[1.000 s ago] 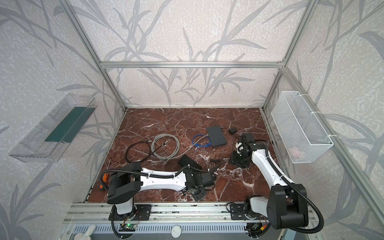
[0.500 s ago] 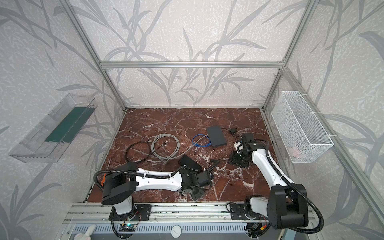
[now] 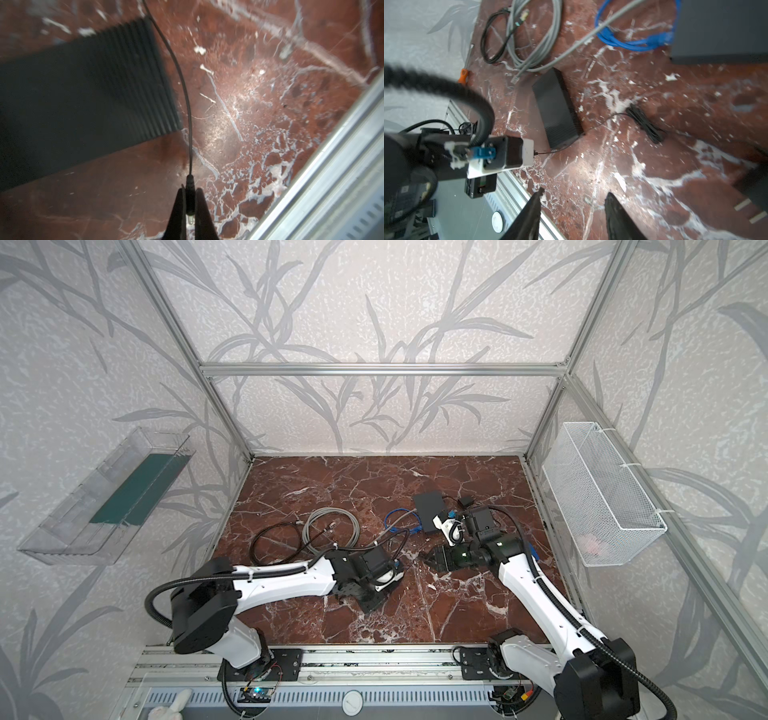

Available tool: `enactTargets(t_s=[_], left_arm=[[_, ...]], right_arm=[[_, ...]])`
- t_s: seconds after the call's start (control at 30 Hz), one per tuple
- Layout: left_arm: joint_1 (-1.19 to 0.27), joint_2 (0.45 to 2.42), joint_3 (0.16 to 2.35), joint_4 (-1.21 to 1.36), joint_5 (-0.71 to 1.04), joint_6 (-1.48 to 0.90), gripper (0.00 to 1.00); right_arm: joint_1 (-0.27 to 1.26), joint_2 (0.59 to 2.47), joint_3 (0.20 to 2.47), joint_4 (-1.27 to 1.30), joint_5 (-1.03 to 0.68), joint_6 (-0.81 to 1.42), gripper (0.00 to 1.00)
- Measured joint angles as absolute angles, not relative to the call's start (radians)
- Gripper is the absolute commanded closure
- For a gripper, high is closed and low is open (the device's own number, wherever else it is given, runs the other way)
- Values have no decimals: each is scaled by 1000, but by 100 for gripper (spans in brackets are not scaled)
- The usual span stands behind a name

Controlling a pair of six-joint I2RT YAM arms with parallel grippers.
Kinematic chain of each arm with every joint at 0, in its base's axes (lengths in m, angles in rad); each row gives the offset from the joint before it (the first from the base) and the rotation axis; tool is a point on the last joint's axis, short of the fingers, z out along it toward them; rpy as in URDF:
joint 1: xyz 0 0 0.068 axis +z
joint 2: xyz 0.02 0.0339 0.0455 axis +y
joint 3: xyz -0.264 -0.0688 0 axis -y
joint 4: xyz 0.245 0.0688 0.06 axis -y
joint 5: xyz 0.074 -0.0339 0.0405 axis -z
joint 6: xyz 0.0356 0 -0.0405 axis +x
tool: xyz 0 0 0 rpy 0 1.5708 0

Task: Insert the plug into the switch port
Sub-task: 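Lift the barrel plug toward table centre while the right gripper approaches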

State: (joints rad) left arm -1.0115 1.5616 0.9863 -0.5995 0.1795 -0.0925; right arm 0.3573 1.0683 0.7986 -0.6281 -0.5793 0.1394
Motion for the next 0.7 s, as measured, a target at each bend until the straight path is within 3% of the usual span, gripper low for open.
enactTargets(t_s=[0.2, 0.23, 0.27, 0.57, 0.7], left_arm=[[-908, 1465, 989, -620, 273, -16, 99], [-903, 1466, 991, -624, 287, -7, 99], [-900, 1468, 995, -626, 305, 2, 100], [-866, 1497, 1008, -618, 422, 71, 100], [-800, 1502, 1015, -635, 449, 106, 100]], right_arm=[[498, 949, 673, -525, -554, 141, 30], [519, 943, 669, -517, -548, 141, 19], [543, 942, 669, -506, -543, 144, 1], [672, 1054, 669, -366, -496, 98, 0], [697, 1084, 652, -301, -456, 20, 9]])
